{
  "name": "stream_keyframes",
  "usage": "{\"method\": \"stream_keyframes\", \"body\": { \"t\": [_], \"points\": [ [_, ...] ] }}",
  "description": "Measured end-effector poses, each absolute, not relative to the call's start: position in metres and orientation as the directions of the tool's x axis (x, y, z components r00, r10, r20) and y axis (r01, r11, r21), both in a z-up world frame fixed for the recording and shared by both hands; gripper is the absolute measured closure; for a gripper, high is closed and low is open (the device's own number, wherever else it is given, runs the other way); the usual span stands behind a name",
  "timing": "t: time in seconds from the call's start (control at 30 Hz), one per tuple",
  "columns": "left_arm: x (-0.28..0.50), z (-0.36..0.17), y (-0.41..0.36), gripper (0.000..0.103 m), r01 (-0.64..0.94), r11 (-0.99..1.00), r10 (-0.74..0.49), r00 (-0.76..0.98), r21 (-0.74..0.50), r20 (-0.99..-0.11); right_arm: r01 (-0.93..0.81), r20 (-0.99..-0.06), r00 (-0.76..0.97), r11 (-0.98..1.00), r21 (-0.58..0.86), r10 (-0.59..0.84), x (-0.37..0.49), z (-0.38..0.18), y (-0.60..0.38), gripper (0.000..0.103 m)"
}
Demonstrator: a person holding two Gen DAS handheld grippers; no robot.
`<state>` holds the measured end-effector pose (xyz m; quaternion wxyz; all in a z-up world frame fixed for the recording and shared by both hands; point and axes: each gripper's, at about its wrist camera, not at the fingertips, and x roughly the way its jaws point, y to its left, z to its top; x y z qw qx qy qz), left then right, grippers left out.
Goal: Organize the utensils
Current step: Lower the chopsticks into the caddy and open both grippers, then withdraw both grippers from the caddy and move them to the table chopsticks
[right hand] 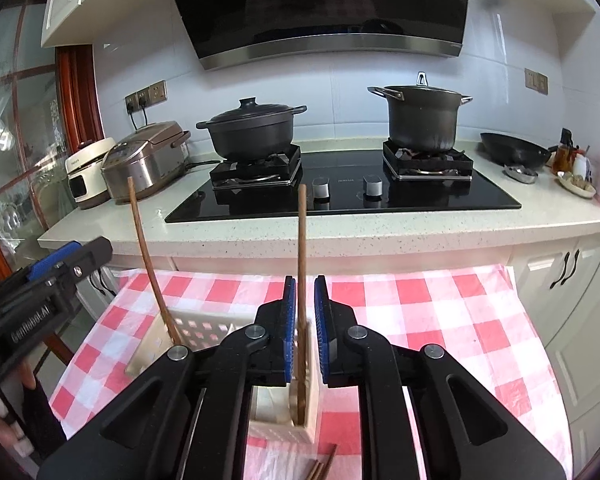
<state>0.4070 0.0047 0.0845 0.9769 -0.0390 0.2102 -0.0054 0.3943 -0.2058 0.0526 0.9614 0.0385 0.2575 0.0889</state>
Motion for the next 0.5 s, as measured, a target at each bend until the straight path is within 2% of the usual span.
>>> {"method": "stream_keyframes", "body": {
  "t": [0.03,0.1,0.13,0.23,0.33,0.5],
  "points": [
    [0.402,0.084,0.008,0.042,-0.014,0.997,-0.018,0.915,-0.077,-0.403,-0.154,-0.488,0.85,0.98,0.126,0.197,0.39,0.051,-0.209,0.087],
    [0.39,0.081,0.015,0.036,-0.025,0.997,-0.008,0.92,-0.078,-0.391,-0.166,-0.488,0.845,0.975,0.146,0.217,0.379,0.045,-0.215,0.072],
    [0.385,0.079,0.017,0.032,-0.029,0.997,-0.004,0.922,-0.078,-0.388,-0.169,-0.487,0.845,0.974,0.151,0.222,0.373,0.042,-0.218,0.07],
    [0.362,0.069,0.024,0.016,-0.053,0.996,0.024,0.926,-0.066,-0.378,-0.175,-0.504,0.832,0.972,0.154,0.23,0.355,0.027,-0.223,0.07],
    [0.334,0.053,0.03,0.006,-0.072,0.996,0.05,0.927,-0.047,-0.371,-0.164,-0.529,0.816,0.971,0.176,0.233,0.339,0.005,-0.229,0.07],
    [0.3,0.018,0.031,0.005,-0.081,0.997,0.076,0.909,0.005,-0.41,-0.099,-0.603,0.77,0.972,0.212,0.21,0.318,-0.041,-0.242,0.07]
  ]
}}
